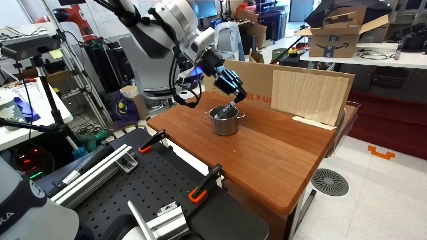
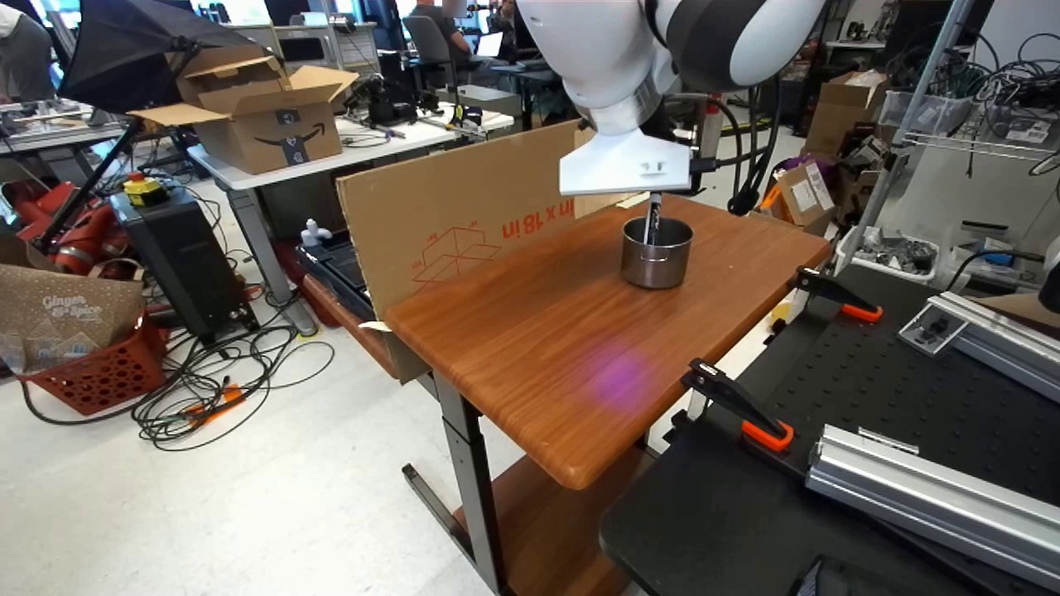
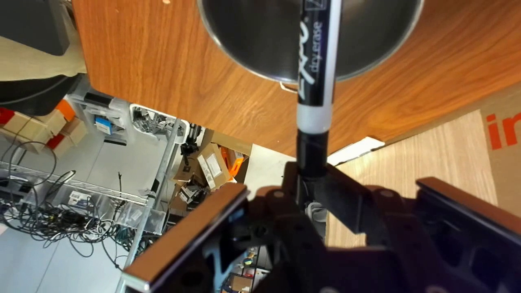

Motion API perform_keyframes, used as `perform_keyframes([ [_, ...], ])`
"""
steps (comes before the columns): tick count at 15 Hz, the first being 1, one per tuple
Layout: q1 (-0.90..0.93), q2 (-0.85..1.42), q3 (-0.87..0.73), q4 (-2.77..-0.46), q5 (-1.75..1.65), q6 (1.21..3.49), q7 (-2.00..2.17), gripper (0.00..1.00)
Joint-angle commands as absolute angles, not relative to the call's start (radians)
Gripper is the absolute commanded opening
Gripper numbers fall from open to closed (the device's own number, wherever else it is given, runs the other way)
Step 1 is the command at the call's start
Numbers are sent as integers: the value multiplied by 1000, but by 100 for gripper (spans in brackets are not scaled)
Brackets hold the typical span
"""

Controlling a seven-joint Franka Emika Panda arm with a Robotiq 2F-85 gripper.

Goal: Put the marker in the silver pot

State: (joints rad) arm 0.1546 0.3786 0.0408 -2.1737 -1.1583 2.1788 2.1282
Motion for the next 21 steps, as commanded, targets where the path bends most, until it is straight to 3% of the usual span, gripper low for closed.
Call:
perform_keyframes([
  [1,166,442,50,-2116,-1153,2121,2118,5],
  [5,165,475,56,-2087,-1134,2118,2088,5],
  [6,164,478,58,-2084,-1129,2121,2079,44],
  [7,163,478,60,-2083,-1125,2123,2071,45],
  [9,164,479,63,-2078,-1125,2129,2059,58],
  [14,164,470,70,-2080,-1121,2129,2041,96],
  [21,166,370,86,-2142,-1106,2136,2041,100],
])
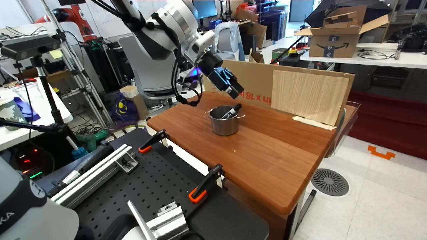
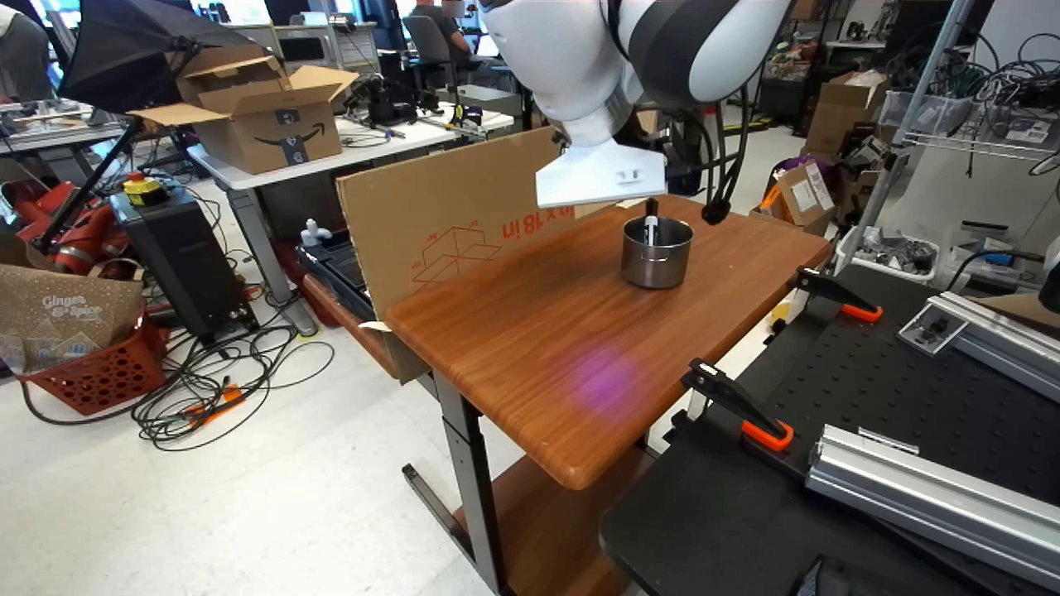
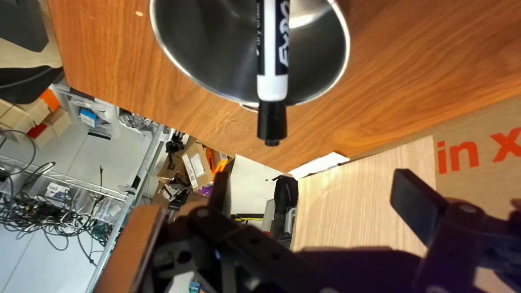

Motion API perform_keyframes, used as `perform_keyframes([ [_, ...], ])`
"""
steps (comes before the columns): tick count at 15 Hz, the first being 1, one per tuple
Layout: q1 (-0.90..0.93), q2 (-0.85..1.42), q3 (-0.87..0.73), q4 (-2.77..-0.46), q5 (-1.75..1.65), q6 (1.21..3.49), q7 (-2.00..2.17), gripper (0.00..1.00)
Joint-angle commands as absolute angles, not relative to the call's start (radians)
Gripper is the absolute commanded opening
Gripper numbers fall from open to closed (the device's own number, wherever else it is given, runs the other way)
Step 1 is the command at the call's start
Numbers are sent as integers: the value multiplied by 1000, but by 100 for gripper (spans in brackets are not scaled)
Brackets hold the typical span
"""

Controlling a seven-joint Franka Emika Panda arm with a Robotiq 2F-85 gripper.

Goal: Put the marker in the silver pot

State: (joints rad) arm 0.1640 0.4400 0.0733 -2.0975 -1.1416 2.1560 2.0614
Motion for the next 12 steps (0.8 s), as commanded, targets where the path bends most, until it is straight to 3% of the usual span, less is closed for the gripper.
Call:
perform_keyframes([
  [1,168,337,90,-2163,-1103,2139,2046,100],
  [9,166,79,139,-2306,-1081,2196,2038,100],
  [12,169,114,140,-2272,-1104,2159,2056,100],
])
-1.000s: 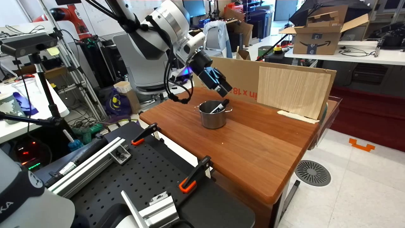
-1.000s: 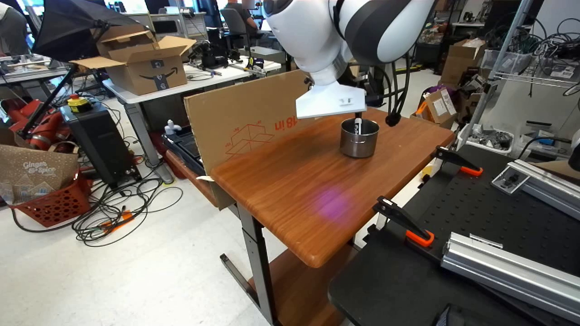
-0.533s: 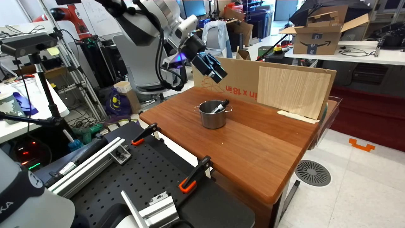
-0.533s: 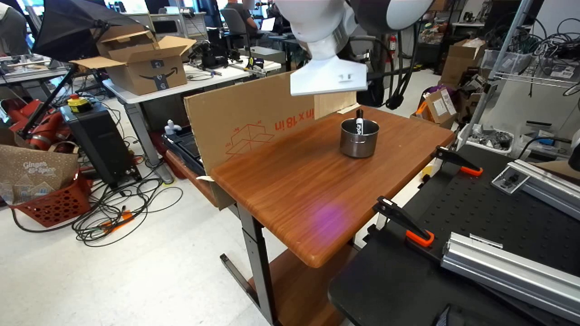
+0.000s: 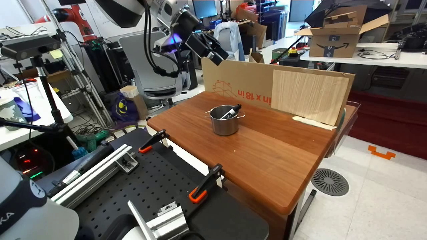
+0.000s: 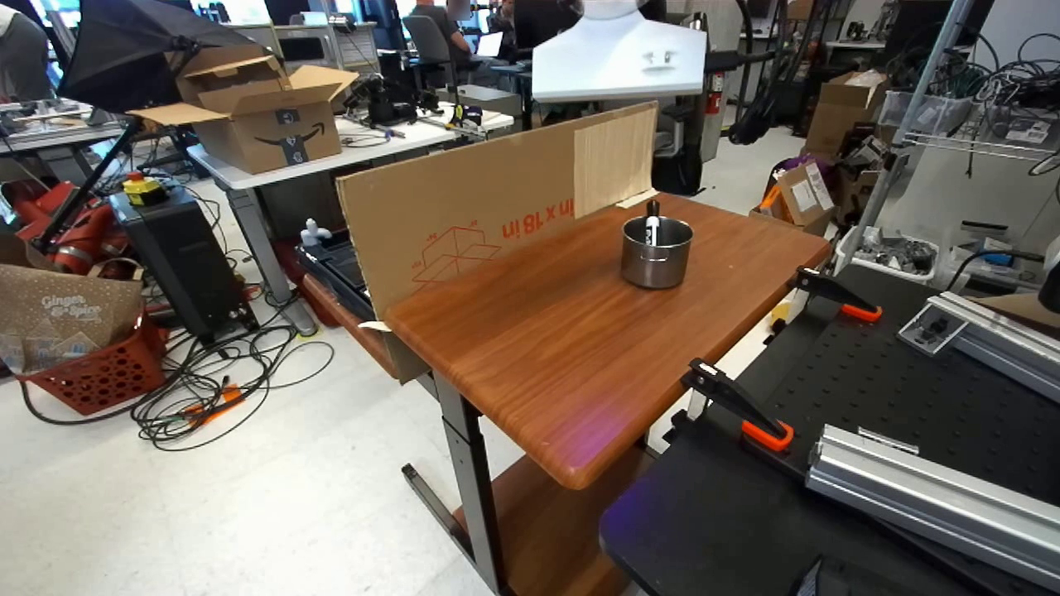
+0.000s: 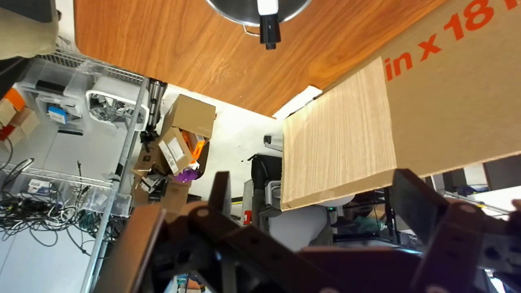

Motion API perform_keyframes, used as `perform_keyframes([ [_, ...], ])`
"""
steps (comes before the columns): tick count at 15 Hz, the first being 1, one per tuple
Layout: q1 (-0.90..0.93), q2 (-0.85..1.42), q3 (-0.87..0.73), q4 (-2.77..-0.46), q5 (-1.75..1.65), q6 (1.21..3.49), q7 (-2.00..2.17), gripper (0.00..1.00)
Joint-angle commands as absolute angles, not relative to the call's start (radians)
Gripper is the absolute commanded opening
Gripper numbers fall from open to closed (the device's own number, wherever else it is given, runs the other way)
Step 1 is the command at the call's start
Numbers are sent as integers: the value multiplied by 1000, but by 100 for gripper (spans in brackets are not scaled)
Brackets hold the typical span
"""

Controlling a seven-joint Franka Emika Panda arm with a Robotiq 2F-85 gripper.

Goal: Put the marker in the silver pot

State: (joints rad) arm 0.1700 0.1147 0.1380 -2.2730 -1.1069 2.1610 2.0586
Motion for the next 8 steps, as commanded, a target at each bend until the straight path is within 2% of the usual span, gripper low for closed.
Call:
perform_keyframes([
  [1,168,120,139,-2271,-1105,2159,2056,100],
  [8,168,128,138,-2269,-1105,2159,2056,100],
])
